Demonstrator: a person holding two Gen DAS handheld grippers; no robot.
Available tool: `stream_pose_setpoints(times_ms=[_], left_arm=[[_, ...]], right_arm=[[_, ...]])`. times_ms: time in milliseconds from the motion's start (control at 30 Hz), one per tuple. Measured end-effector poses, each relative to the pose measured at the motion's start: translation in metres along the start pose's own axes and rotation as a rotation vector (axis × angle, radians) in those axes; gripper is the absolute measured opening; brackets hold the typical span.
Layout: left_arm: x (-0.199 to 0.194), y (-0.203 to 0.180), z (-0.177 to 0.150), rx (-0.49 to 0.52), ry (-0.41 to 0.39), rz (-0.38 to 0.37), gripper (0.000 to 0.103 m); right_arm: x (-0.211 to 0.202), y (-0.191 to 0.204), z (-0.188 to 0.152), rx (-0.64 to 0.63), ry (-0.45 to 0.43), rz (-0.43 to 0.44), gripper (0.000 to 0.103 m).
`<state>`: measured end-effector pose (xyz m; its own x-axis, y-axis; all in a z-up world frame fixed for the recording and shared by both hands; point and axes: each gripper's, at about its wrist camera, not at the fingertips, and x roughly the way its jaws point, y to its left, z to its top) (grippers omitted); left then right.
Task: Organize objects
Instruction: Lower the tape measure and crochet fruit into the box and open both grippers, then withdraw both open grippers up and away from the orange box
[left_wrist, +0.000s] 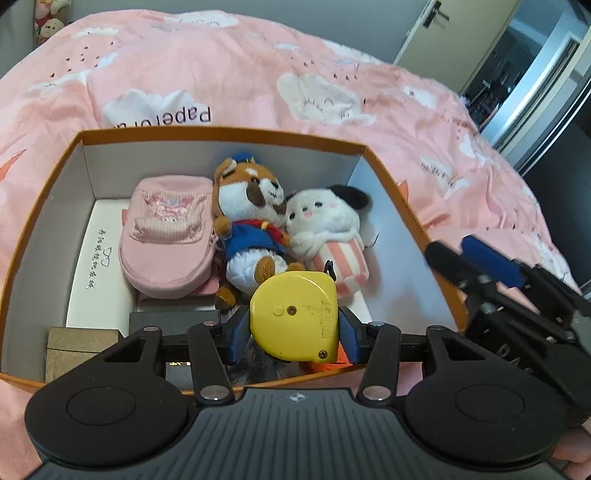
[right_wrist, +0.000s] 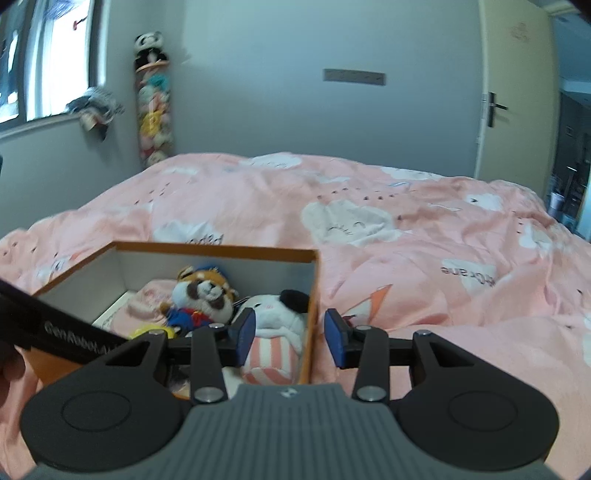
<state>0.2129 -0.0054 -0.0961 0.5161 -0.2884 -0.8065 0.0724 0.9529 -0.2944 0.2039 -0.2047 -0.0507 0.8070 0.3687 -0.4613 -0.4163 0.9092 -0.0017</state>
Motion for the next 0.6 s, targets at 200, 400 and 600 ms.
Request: stream_pose_setpoints(times_ms=[200, 400, 600], left_arm=[[0.011, -0.005, 0.004, -0.049, 0.055, -0.051, 0.056], [0.020, -0.009, 0.006, -0.071, 0.087, -0.050, 0.056], [0.022, -0.009, 0.005, -0.070, 0.093, -0.041, 0.056]], right_arm=[[-0.004, -0.006, -0.004, 0.034, -0.030, -0.025, 0.051], [-0.001, -0.007, -0.006, 0.035, -0.021, -0.031, 0.053], [0.000, -0.008, -0.007, 0.040, -0.014, -0.031, 0.054]])
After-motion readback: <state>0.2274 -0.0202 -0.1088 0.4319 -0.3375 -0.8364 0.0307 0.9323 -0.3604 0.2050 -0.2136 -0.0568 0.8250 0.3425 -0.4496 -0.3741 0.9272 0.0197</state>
